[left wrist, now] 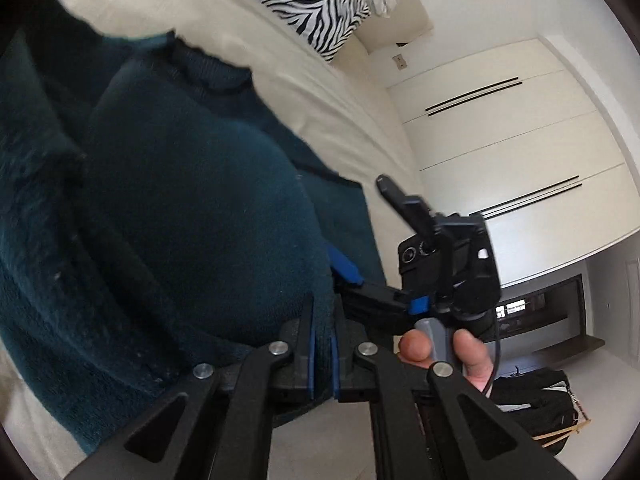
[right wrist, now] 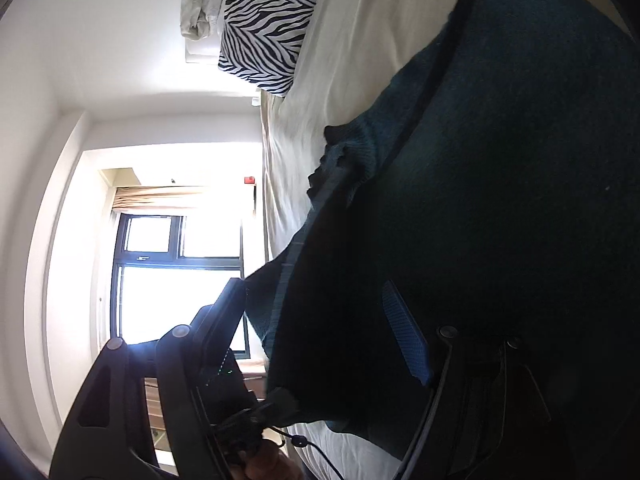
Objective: Fold small clothes
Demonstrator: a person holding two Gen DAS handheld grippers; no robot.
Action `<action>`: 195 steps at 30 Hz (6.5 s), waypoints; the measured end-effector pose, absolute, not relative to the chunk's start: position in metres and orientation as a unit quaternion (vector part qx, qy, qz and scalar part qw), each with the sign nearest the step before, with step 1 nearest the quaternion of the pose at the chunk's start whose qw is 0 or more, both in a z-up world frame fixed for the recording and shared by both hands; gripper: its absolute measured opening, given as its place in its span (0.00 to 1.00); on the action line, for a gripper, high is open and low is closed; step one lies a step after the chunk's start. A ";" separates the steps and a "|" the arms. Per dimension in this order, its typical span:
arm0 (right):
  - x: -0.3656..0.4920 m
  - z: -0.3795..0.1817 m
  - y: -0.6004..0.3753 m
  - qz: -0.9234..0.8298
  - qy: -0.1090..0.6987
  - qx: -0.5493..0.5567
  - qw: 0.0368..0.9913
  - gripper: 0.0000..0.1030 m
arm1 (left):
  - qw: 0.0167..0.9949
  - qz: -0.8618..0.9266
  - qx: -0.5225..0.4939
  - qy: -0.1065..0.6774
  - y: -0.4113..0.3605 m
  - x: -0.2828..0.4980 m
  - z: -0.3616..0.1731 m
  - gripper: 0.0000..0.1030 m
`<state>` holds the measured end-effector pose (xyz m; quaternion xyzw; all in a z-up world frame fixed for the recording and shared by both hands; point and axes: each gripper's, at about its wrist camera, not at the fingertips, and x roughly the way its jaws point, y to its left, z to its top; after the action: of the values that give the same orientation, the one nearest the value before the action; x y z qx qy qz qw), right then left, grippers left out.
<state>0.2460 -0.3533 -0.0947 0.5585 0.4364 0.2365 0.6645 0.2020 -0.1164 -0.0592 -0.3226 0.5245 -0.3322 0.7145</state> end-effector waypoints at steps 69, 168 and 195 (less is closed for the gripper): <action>0.220 -0.061 -0.195 0.238 0.499 0.354 0.755 0.69 | 0.705 -0.188 -0.440 0.524 0.101 0.229 -0.073 0.14; 0.195 -0.080 -0.167 0.257 0.486 0.348 0.760 0.69 | 0.854 -0.187 -0.211 0.437 0.112 0.119 -0.045 0.51; 0.196 -0.079 -0.161 0.261 0.489 0.342 0.759 0.68 | 0.838 -0.199 -0.131 0.491 0.145 0.135 -0.047 0.06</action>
<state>0.1957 -0.1607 -0.0795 0.3421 0.4888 0.2614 0.7587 0.1355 0.1446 -0.0466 -0.1312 0.4905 -0.1993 0.8381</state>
